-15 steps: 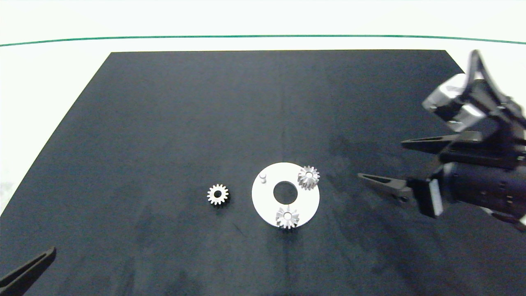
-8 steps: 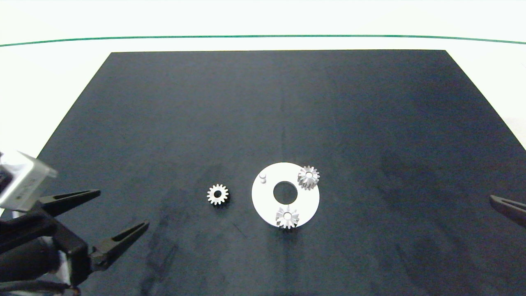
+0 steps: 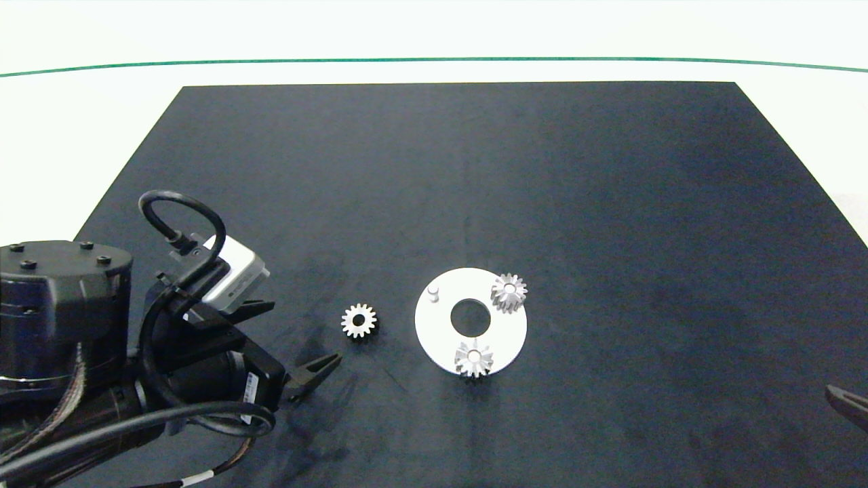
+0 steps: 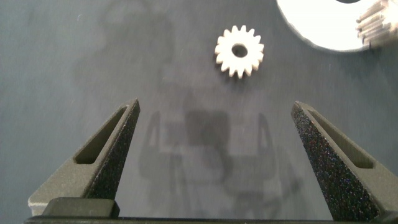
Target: Install three planetary gears onto the carrier pins
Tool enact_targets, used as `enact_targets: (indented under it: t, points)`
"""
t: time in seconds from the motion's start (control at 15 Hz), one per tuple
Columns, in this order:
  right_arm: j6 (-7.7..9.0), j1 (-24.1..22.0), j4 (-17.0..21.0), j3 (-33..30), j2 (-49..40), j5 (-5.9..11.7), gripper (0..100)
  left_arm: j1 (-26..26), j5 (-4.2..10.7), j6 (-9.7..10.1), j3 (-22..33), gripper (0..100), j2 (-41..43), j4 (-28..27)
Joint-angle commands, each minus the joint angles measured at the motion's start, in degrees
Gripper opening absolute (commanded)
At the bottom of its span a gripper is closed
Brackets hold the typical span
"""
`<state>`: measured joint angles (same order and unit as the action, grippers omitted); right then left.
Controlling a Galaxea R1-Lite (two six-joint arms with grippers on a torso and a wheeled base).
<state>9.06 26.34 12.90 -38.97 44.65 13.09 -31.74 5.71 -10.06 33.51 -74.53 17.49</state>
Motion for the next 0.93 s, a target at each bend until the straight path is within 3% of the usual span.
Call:
enact_targets:
  t: [0.07, 0.4, 0.93]
  points:
    - [-0.09, -0.2, -2.9, 2.2, 2.6, 0.27, 100, -0.2, 0.10, 0.13, 0.4, 100, -4.3, 1.1]
    - [-0.09, -0.1, -4.2, 2.3, 2.5, 0.27, 100, -0.4, 0.27, 0.04, 1.6, 100, -10.8, 6.7]
    - [-0.09, 0.0, -4.2, 2.2, 1.9, 0.27, 100, -0.9, 0.27, 0.13, 4.1, 100, -15.7, 7.9]
